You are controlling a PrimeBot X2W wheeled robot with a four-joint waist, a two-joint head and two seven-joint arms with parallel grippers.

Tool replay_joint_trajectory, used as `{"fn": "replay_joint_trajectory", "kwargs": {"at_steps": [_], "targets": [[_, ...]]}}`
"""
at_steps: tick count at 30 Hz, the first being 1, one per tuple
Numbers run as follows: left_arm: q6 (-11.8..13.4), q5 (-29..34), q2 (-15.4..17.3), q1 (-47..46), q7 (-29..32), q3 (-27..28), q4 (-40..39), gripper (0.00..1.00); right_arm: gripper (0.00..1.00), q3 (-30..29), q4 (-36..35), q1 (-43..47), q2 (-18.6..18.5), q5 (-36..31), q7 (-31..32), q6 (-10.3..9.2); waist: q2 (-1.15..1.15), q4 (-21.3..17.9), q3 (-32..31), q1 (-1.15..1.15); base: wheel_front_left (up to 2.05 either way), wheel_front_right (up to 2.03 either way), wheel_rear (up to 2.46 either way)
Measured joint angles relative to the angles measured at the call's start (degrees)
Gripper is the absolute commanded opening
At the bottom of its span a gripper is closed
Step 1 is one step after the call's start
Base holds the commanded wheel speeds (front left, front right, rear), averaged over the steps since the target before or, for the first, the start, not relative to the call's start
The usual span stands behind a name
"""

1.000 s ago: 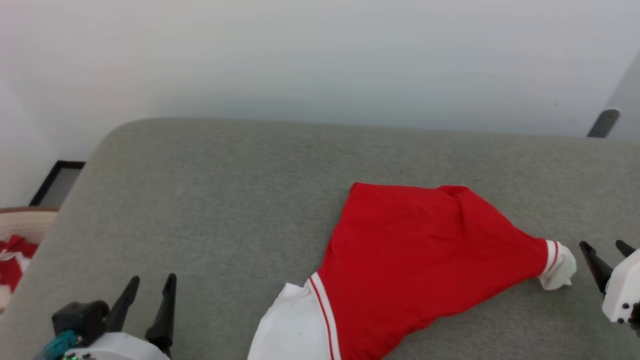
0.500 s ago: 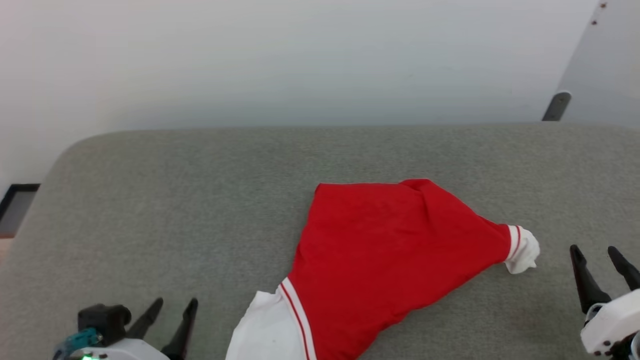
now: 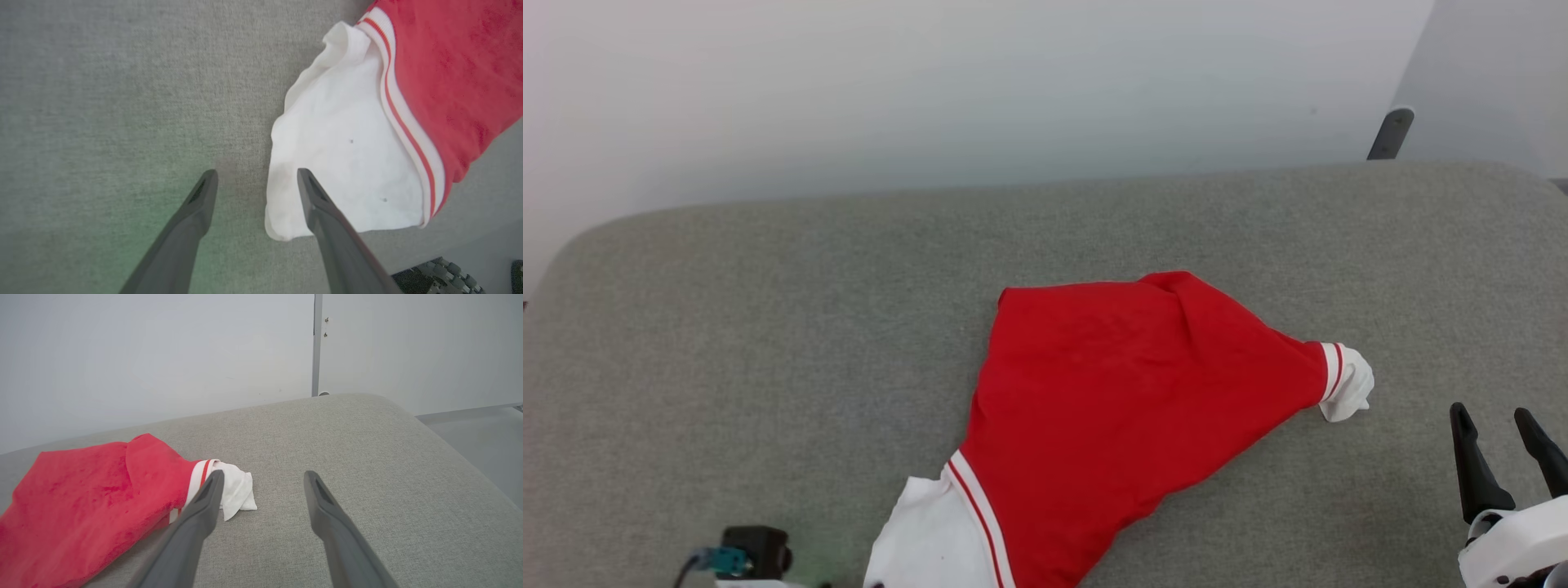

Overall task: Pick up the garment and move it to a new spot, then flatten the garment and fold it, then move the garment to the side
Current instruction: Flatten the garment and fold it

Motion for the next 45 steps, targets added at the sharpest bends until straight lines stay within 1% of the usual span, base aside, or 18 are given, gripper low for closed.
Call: {"fn": "replay_joint_trajectory", "kwargs": {"at_steps": [5,12,13,14,15,18,20,23,28,35,42,45], "targets": [[0.88,-0.67,-0.09,-0.90,4.39,-1.36,1.35,1.00,1.00,-0.36,-0.56,-0.04,0.47,-0.34,0.38,0.00,0.00,-0.46,0.96,0.00,0.00,0.00,0.00],[1.54,-0.35,-0.16,-3.02,7.75,-2.91,3.81,1.00,1.00,-0.42,-0.66,-0.37,1.03,-0.35,0.40,0.00,0.00,-0.58,1.54,0.00,0.00,0.00,0.00],[1.58,-0.59,-0.32,-3.41,8.59,-3.09,4.20,0.82,1.00,-0.36,-0.66,-0.41,1.07,-0.35,0.41,0.00,0.00,-0.60,1.57,0.00,0.00,0.00,0.00],[1.59,-0.99,-0.57,-3.65,9.16,-3.19,4.39,0.15,1.00,-0.34,-0.65,-0.52,1.07,-0.35,0.41,0.00,0.00,-0.60,1.59,0.00,0.00,0.00,0.00],[1.42,-1.40,-0.80,-3.97,9.76,-3.38,4.54,0.00,1.00,-0.33,-0.67,-0.60,1.07,-0.35,0.41,0.00,0.00,-0.59,1.61,0.00,0.00,0.00,0.00],[0.85,-2.61,-1.00,-4.38,11.77,-3.80,5.15,0.00,1.00,-0.23,-0.76,-0.73,1.05,-0.35,0.41,0.00,0.00,-0.64,1.68,0.00,0.00,0.00,0.00],[0.53,-2.93,-1.78,-4.52,11.80,-4.07,5.28,0.00,1.00,-0.23,-0.81,-0.86,1.04,-0.35,0.40,0.00,0.00,-0.62,1.75,0.00,0.00,0.00,0.00],[-0.13,-2.99,-1.64,-5.19,11.59,-4.14,5.57,0.00,1.00,-0.25,-0.89,-1.02,1.01,-0.35,0.40,0.00,0.00,-0.62,1.82,0.00,0.00,0.00,0.00],[-0.70,-2.61,-0.05,-6.71,11.52,-3.86,5.89,0.00,1.00,-0.26,-0.93,-1.05,1.01,-0.35,0.40,0.00,0.00,-0.65,1.87,0.00,0.00,0.00,0.00],[-1.00,-1.13,5.14,-10.72,12.68,-2.08,5.80,0.00,1.00,-0.14,-1.16,-1.05,1.31,-0.51,0.68,0.00,0.00,-0.77,1.84,0.00,0.00,0.00,0.00],[-1.26,0.00,9.72,-14.39,14.17,-0.67,6.20,0.00,1.00,-0.05,-2.21,-0.97,1.93,-0.87,1.54,0.00,0.00,-0.88,1.93,0.00,0.00,0.00,0.00],[-1.77,0.30,11.11,-16.12,14.40,-0.10,6.91,0.00,1.00,0.09,-2.41,-0.96,1.99,-0.88,1.96,0.00,0.00,-0.92,2.09,0.00,0.00,0.00,0.00]]}}
